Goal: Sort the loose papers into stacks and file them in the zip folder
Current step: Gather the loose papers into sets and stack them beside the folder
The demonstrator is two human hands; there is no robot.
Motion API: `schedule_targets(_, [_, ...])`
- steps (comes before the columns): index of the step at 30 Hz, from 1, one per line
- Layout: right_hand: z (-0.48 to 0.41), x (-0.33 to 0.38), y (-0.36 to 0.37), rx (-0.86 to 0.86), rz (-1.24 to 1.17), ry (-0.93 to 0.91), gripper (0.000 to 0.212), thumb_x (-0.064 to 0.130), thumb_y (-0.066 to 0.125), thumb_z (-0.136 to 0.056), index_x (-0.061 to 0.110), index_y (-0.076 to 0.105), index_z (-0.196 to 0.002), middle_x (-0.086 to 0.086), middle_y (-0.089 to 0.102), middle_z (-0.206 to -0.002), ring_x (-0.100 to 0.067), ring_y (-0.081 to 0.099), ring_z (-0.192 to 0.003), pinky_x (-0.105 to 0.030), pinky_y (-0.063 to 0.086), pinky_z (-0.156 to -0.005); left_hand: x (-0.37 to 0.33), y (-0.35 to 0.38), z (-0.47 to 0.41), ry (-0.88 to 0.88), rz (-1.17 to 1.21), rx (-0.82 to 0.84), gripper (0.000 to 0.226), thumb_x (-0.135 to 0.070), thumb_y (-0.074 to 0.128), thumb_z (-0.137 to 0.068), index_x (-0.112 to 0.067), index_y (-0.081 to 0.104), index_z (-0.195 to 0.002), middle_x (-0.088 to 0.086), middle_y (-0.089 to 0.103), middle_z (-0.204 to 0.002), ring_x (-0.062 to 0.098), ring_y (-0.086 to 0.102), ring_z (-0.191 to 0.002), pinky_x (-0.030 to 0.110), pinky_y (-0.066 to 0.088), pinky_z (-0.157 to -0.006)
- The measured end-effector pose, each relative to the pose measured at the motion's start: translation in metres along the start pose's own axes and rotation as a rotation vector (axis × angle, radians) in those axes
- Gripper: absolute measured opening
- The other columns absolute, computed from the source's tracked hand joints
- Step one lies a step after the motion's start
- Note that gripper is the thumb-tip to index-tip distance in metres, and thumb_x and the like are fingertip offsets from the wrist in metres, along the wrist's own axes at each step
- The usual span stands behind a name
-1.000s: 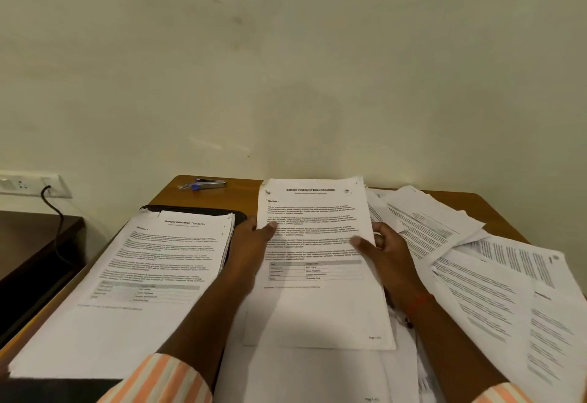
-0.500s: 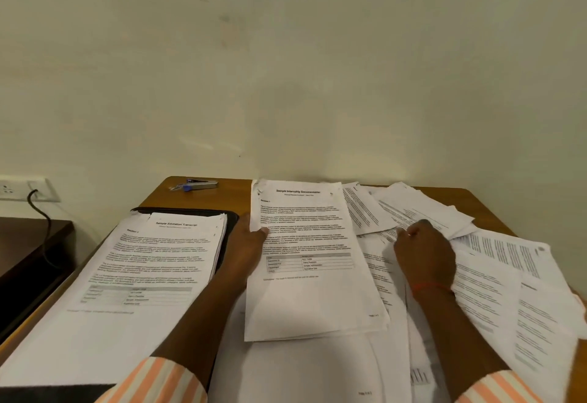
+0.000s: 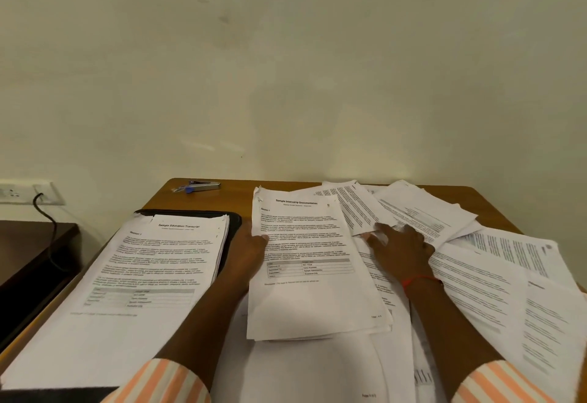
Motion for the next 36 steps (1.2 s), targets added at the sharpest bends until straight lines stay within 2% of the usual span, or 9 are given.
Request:
schedule_targets(4, [-0.001, -0.002, 0.002, 0.037, -0.007, -0.028, 0.049, 0.068, 0.041, -0.094, 0.038, 0.060, -0.127, -0.011, 0.053, -0.133, -0.035, 0.040, -0.131, -0.051, 0.025, -0.108, 0.001, 0.002, 0.000, -0.001, 0.028, 0.032, 0.028, -0.005, 0.052, -0.104, -0.025, 0.049, -0.122, -0.014, 0.061, -0.097, 0.005, 0.063, -0.080, 0.015, 0.047, -0.051])
schedule_targets(6, [0.001, 0.000, 0.000, 0.010, -0.070, -0.019, 0.050, 0.069, 0.039, -0.090, 0.029, 0.067, -0.104, -0.006, 0.061, -0.115, -0.031, 0.048, -0.120, -0.048, 0.030, -0.102, 0.001, 0.002, 0.000, -0.003, 0.029, 0.042, 0.029, -0.006, 0.053, -0.104, -0.026, 0.049, -0.125, -0.014, 0.061, -0.098, 0.005, 0.062, -0.081, 0.013, 0.047, -0.048])
schedule_targets(9, [0.002, 0.001, -0.002, -0.037, -0.162, -0.017, 0.043, 0.066, 0.043, -0.083, 0.024, 0.052, -0.077, -0.002, 0.063, -0.100, -0.029, 0.055, -0.108, -0.047, 0.035, -0.098, 0.000, 0.003, 0.000, -0.006, 0.046, 0.054, 0.029, -0.008, 0.056, -0.102, -0.023, 0.049, -0.126, -0.012, 0.062, -0.101, 0.007, 0.064, -0.082, 0.015, 0.048, -0.051])
schedule_targets(13, [0.001, 0.006, -0.009, -0.103, -0.271, -0.018, 0.038, 0.060, 0.047, -0.083, 0.024, 0.055, -0.080, -0.006, 0.064, -0.105, -0.031, 0.059, -0.106, -0.047, 0.040, -0.096, 0.003, 0.002, 0.000, 0.017, 0.079, 0.082, 0.035, -0.008, 0.067, -0.096, -0.023, 0.052, -0.124, -0.010, 0.065, -0.108, 0.013, 0.067, -0.093, 0.026, 0.055, -0.065])
schedule_targets(18, [0.004, -0.003, -0.024, -0.320, -0.491, 0.017, 0.044, 0.026, 0.067, -0.094, 0.000, 0.061, -0.128, -0.022, 0.057, -0.132, -0.036, 0.055, -0.121, -0.038, 0.039, -0.105, -0.002, 0.005, 0.006, 0.079, 0.150, 0.156, 0.055, -0.007, 0.086, -0.077, -0.013, 0.058, -0.124, 0.004, 0.075, -0.116, 0.027, 0.074, -0.101, 0.052, 0.062, -0.084])
schedule_targets(25, [0.014, -0.012, -0.037, -0.470, -0.677, 0.118, 0.048, 0.019, 0.073, -0.091, -0.001, 0.057, -0.132, -0.020, 0.051, -0.139, -0.033, 0.054, -0.126, -0.017, 0.034, -0.092, -0.012, 0.007, 0.014, 0.167, 0.209, 0.197, 0.048, 0.007, 0.080, -0.077, -0.016, 0.061, -0.115, 0.002, 0.077, -0.109, 0.022, 0.076, -0.095, 0.030, 0.061, -0.068])
schedule_targets(29, [0.016, -0.025, -0.042, -0.625, -0.770, 0.202, 0.053, 0.013, 0.081, -0.082, 0.005, 0.057, -0.129, -0.017, 0.054, -0.134, -0.032, 0.055, -0.124, -0.034, 0.046, -0.099, -0.004, 0.004, 0.006, 0.104, 0.157, 0.128, 0.051, 0.004, 0.080, -0.079, -0.022, 0.057, -0.116, -0.001, 0.074, -0.111, 0.023, 0.074, -0.098, 0.036, 0.062, -0.073])
schedule_targets(33, [0.019, -0.040, -0.045, -0.727, -0.917, 0.237, 0.048, -0.008, 0.074, -0.081, 0.007, 0.057, -0.124, -0.014, 0.050, -0.137, -0.028, 0.063, -0.115, -0.030, 0.057, -0.087, 0.002, 0.003, 0.002, 0.038, 0.104, 0.065, 0.048, 0.002, 0.074, -0.086, -0.022, 0.050, -0.121, -0.003, 0.067, -0.112, 0.016, 0.068, -0.094, 0.029, 0.059, -0.065])
schedule_targets(36, [0.020, -0.046, -0.049, -0.781, -0.926, 0.250, 0.044, -0.013, 0.065, -0.085, 0.005, 0.056, -0.124, -0.015, 0.049, -0.138, -0.030, 0.063, -0.114, -0.017, 0.050, -0.078, 0.003, 0.003, 0.003, 0.032, 0.104, 0.027, 0.044, 0.001, 0.067, -0.093, -0.023, 0.049, -0.126, -0.007, 0.066, -0.109, 0.009, 0.065, -0.089, 0.017, 0.053, -0.053])
Point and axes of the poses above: each hand's wrist, its own z-axis away from the middle knuckle, its own y-axis out of the palm, x = y × z, the point moved 6 cm from there along -z, towards the middle knuckle
